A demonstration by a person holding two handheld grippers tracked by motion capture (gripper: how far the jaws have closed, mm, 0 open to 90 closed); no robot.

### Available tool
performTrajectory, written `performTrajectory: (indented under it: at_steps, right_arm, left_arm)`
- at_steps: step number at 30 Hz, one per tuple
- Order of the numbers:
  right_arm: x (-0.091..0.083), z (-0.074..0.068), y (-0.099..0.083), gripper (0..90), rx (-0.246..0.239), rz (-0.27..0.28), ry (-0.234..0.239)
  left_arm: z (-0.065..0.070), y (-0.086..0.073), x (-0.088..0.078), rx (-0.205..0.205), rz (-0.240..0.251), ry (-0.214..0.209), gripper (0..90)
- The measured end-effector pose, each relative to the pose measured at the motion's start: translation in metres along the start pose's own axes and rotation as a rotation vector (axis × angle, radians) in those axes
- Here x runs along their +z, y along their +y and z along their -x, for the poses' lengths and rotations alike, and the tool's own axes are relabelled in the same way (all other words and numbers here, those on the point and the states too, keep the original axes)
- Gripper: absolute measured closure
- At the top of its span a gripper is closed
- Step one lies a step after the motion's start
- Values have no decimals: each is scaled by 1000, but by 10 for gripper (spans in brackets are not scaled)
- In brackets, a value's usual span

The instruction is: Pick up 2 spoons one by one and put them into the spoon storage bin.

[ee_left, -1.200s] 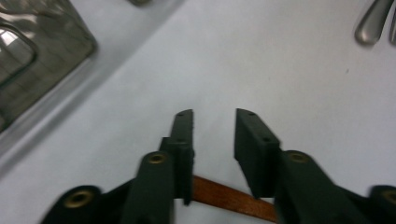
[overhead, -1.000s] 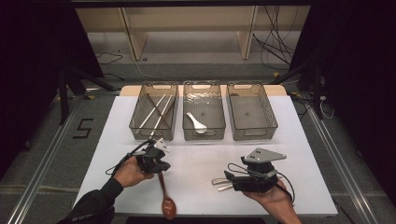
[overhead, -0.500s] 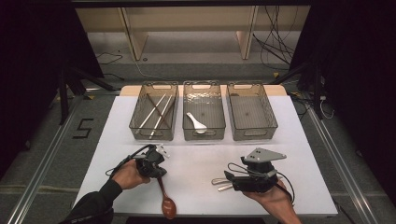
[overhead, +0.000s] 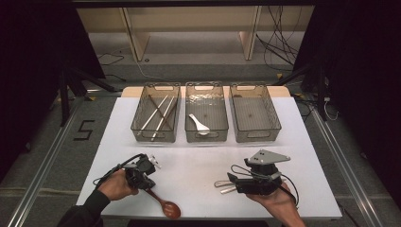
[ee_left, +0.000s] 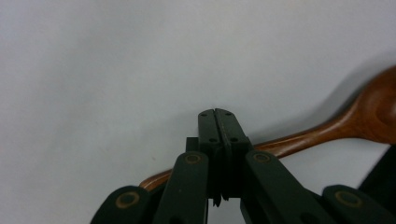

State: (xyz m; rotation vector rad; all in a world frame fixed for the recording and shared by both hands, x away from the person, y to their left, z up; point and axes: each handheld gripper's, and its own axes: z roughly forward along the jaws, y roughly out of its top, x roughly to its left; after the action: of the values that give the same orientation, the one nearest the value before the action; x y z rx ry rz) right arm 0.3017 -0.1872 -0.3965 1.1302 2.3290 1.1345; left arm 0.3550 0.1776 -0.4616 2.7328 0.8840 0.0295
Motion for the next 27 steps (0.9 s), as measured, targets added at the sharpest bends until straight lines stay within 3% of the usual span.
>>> performTrajectory:
  at_steps: [7,13,16,21,25,27]
  right_arm:
    - [0,-1,0,260,-4,-1,-1]
    - [0,-2,1,260,-7,-5,0]
    - [0,-2,1,260,-5,-4,0]
    - [1,-1,1,259,-6,-5,0]
    - [1,-1,1,259,-6,-6,-1]
    - [1,-1,1,259,-5,-6,-1]
  left_arm:
    - [9,-16,-3,-9,-43,-8,889]
    - [13,-23,-7,-14,-29,-6,880]
    - [12,-22,-12,-9,-7,-5,768]
    - [20,-17,-24,58,20,2,526]
    - [27,-16,-24,99,3,-26,382]
    - [28,-17,-21,124,-16,-30,353]
